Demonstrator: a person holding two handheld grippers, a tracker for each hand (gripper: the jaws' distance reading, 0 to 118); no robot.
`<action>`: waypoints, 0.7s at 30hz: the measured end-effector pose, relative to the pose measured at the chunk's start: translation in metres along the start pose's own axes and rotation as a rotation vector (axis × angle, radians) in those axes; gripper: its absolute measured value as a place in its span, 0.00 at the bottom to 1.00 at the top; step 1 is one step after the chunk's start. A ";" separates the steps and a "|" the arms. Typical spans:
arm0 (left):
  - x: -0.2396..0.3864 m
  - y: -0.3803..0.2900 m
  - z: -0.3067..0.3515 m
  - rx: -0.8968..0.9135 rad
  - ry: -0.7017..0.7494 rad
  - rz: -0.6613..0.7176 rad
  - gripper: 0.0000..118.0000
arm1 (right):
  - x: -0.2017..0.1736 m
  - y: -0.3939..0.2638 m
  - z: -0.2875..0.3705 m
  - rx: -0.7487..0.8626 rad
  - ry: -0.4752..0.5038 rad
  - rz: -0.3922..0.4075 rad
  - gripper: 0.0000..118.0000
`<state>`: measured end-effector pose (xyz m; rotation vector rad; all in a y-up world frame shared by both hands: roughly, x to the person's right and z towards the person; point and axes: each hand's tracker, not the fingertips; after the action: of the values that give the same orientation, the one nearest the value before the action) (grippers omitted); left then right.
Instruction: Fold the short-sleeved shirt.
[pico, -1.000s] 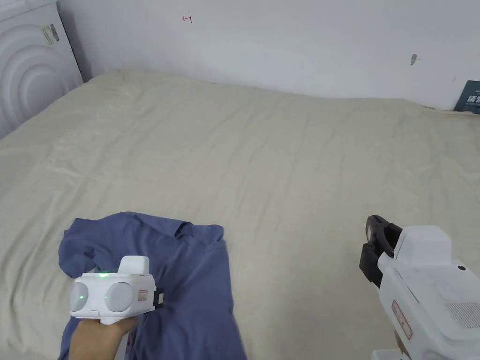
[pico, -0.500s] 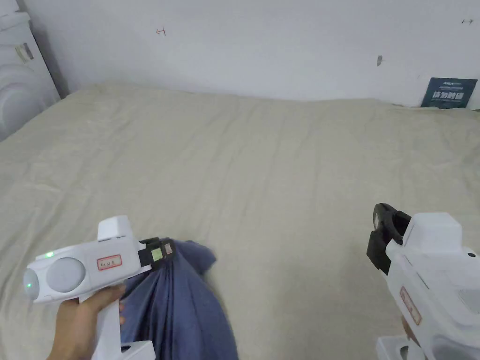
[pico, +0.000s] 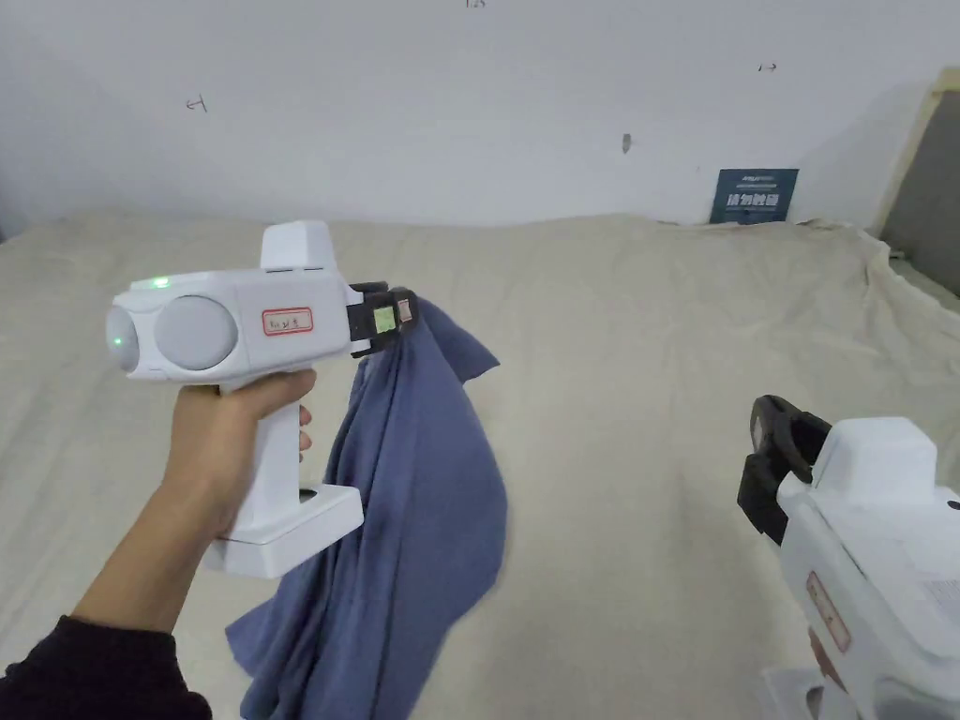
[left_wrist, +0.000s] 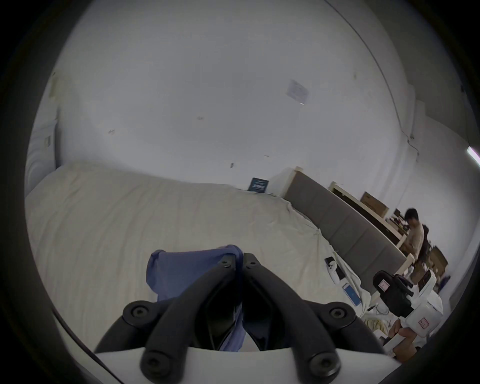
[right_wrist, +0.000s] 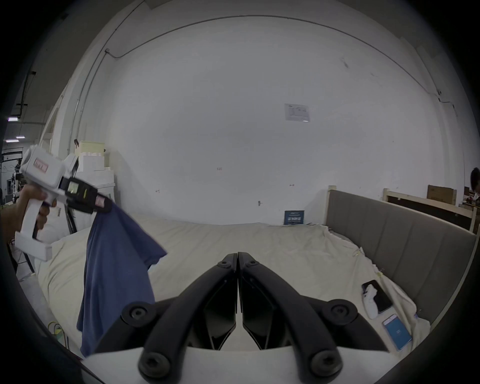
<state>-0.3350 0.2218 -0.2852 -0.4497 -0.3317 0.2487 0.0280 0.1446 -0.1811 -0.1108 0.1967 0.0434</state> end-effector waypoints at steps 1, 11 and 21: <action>0.009 0.004 -0.007 0.001 -0.019 -0.023 0.00 | 0.005 0.001 0.002 0.003 -0.013 0.003 0.00; 0.092 0.006 -0.078 -0.041 -0.177 -0.078 0.00 | 0.047 -0.002 0.015 0.009 -0.109 0.004 0.00; 0.115 -0.101 -0.150 -0.321 -0.203 -0.150 0.00 | 0.062 -0.011 0.025 -0.016 -0.161 -0.011 0.00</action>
<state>-0.1586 0.1112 -0.3362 -0.7149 -0.6058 0.0936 0.0946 0.1388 -0.1675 -0.1233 0.0349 0.0426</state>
